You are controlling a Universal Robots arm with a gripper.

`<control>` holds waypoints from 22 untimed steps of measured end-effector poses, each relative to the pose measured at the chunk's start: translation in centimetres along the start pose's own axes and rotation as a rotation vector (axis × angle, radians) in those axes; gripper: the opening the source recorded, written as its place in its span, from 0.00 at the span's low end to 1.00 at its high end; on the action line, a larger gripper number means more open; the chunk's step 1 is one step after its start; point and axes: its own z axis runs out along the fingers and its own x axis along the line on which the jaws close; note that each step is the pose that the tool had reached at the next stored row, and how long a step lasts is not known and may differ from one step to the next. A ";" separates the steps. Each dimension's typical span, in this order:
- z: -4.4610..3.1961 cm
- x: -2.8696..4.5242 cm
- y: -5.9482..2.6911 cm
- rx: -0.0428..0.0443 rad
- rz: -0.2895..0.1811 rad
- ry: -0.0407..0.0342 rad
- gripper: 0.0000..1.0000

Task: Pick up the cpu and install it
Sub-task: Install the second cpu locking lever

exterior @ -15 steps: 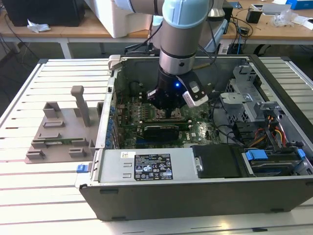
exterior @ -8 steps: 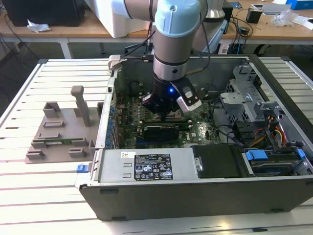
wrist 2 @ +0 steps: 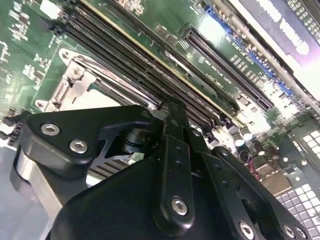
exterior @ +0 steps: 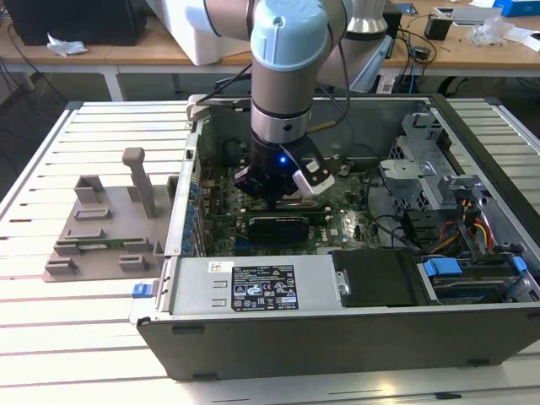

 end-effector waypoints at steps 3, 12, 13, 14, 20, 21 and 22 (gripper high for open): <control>0.14 0.46 0.14 -0.0011 -0.014 0.0014 0.11; 0.76 0.47 1.75 -0.0028 -0.034 0.0032 0.11; 0.87 0.44 1.88 -0.0030 -0.036 0.0033 0.11; 0.88 0.44 1.89 -0.0030 -0.037 0.0035 0.11; -0.56 0.20 2.65 0.0184 -0.038 0.0061 0.11; -0.56 0.02 2.79 0.0285 -0.037 0.0084 0.11; -0.52 -0.36 3.08 0.0451 -0.037 0.0126 0.11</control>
